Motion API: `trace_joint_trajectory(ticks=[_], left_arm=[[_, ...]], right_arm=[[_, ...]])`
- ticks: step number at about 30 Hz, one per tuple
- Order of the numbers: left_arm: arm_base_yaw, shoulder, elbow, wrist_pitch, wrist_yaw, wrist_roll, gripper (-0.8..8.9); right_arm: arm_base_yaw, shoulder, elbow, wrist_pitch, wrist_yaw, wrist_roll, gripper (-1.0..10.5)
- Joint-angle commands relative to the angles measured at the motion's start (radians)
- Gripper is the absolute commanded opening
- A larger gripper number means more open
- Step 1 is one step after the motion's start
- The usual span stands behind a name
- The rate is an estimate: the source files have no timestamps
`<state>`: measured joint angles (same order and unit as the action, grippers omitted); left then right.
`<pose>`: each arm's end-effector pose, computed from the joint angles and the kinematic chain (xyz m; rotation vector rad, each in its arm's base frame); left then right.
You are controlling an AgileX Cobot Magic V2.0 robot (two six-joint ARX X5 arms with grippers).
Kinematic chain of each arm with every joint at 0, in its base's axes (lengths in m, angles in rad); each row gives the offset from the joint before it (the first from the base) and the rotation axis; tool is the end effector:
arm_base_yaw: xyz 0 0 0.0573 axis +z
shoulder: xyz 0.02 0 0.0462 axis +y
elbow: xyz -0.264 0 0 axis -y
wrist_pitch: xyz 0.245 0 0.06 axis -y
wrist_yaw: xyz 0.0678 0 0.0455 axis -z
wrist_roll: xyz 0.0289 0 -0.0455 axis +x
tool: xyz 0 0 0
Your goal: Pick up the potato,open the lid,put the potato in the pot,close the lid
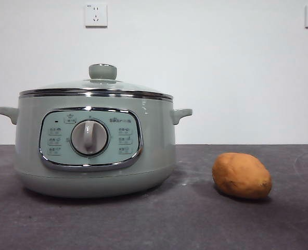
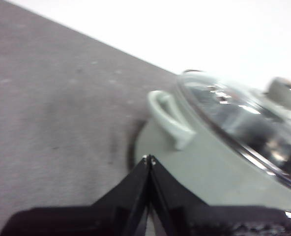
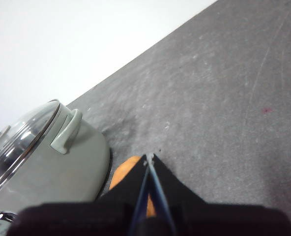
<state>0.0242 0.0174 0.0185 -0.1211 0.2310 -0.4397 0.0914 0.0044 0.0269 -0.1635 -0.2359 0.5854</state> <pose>0.0963 -0.0043 0.1569 -0.4529 0.1628 -0.1771 0.0935 0.0154 0.1567 0.5894 0.2329 0.2761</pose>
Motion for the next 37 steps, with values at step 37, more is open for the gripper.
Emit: trace_joint_trajectory(ticks=[37], left_arm=[[0.001,0.746,0.939,-0.562,0.381,0.318,0.02]], right_arm=[[0.002,0.807,0.974,-0.605,-0.342,-0.514,0.6]])
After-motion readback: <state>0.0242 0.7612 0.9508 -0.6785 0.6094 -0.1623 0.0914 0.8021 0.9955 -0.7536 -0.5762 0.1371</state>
